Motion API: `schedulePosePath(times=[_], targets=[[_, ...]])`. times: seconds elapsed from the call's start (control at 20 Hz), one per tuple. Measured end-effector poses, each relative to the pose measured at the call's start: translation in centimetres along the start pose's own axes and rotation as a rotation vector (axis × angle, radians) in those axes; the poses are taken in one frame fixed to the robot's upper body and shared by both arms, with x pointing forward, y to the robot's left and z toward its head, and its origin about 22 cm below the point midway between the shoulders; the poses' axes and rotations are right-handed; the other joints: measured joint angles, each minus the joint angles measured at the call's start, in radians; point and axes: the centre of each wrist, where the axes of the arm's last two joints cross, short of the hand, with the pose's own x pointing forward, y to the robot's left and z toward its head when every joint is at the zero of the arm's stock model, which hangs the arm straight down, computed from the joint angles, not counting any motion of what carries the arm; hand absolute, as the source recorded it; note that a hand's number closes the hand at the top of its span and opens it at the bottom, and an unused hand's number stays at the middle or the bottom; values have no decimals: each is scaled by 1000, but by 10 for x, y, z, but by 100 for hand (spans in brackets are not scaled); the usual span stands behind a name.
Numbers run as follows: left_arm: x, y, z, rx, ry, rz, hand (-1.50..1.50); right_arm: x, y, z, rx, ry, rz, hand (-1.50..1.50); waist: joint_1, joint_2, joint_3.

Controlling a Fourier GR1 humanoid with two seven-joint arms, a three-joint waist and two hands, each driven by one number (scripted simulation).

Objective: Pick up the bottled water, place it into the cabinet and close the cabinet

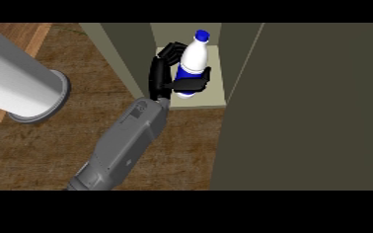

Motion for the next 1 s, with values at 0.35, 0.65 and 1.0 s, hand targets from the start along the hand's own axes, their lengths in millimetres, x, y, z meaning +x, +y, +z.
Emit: schedulePosePath(times=[0.35, 0.65, 1.0], targets=[[-10, 9, -20, 74, 3, -94, 150, -4, -2, 5, 7, -11, 3, -150, -9, 4, 0], [-11, 15, -33, 126, -19, -184, 150, -5, -4, 6, 13, -15, 6, -150, -20, 9, 0], [-13, 20, -40, 145, -42, -283, -150, -5, -7, 7, 24, -26, 14, -150, -30, 13, 0]])
